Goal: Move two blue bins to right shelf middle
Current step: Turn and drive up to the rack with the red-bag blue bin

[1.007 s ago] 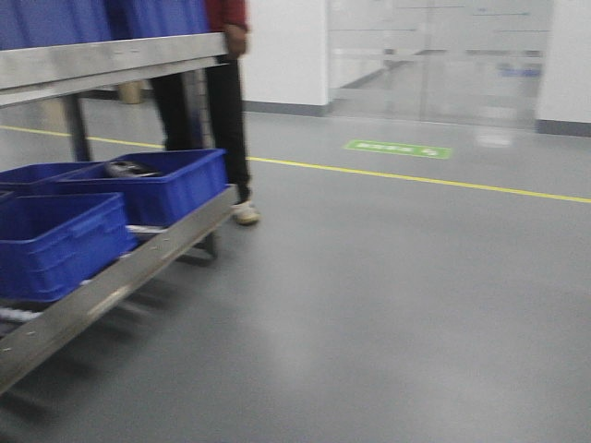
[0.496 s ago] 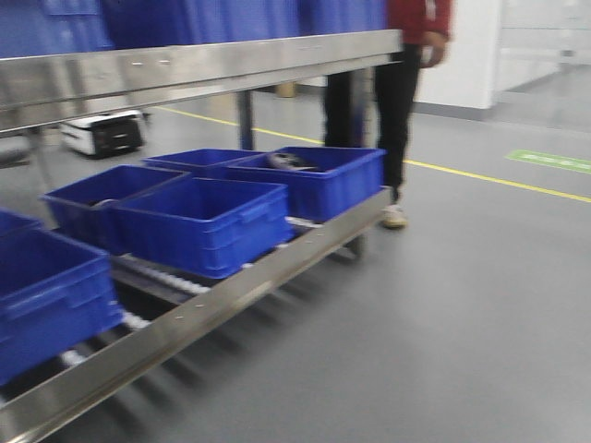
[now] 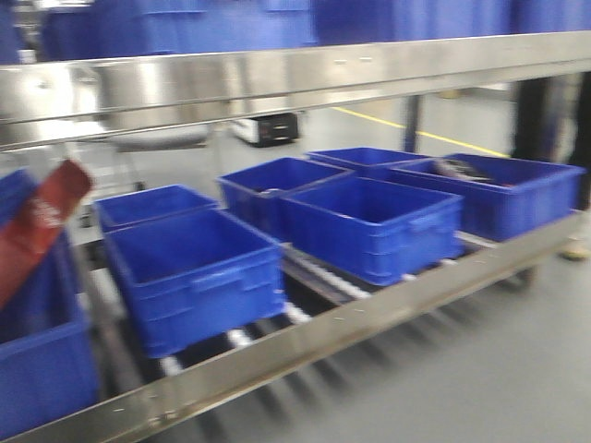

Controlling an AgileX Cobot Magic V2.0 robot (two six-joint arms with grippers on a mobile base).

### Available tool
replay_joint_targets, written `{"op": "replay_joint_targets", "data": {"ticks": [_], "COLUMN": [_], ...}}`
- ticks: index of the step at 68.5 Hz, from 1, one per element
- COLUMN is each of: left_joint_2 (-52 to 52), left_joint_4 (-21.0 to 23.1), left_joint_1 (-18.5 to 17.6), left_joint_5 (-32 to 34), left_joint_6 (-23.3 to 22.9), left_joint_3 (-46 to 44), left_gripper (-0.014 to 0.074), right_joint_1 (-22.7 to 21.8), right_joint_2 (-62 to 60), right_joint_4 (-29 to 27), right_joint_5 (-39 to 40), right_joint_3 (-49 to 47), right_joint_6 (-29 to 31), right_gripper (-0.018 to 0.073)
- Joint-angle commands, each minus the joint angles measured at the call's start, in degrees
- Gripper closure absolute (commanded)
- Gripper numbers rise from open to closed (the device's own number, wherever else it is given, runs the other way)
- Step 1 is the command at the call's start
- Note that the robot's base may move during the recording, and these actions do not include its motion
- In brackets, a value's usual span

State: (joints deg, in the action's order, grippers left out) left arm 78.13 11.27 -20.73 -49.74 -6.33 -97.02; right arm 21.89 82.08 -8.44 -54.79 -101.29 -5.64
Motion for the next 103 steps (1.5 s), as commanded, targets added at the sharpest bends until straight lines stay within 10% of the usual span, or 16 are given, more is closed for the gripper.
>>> {"op": "replay_joint_targets", "data": {"ticks": [1, 103], "left_joint_2": [-0.8, -0.8], "left_joint_4": [5.0, 5.0], "left_joint_1": [-0.6, -0.6], "left_joint_5": [5.8, 5.8], "left_joint_6": [0.7, 0.7], "left_joint_3": [-0.9, -0.9], "left_gripper": [0.0707, 0.0707], "right_joint_1": [0.5, 0.5], "right_joint_2": [-0.6, -0.6], "right_joint_4": [-3.9, -3.9], "right_joint_5": [4.7, 4.7], "right_joint_3": [-0.9, -0.9], "right_joint_6": [0.8, 0.8], "right_gripper": [0.0713, 0.0713]}}
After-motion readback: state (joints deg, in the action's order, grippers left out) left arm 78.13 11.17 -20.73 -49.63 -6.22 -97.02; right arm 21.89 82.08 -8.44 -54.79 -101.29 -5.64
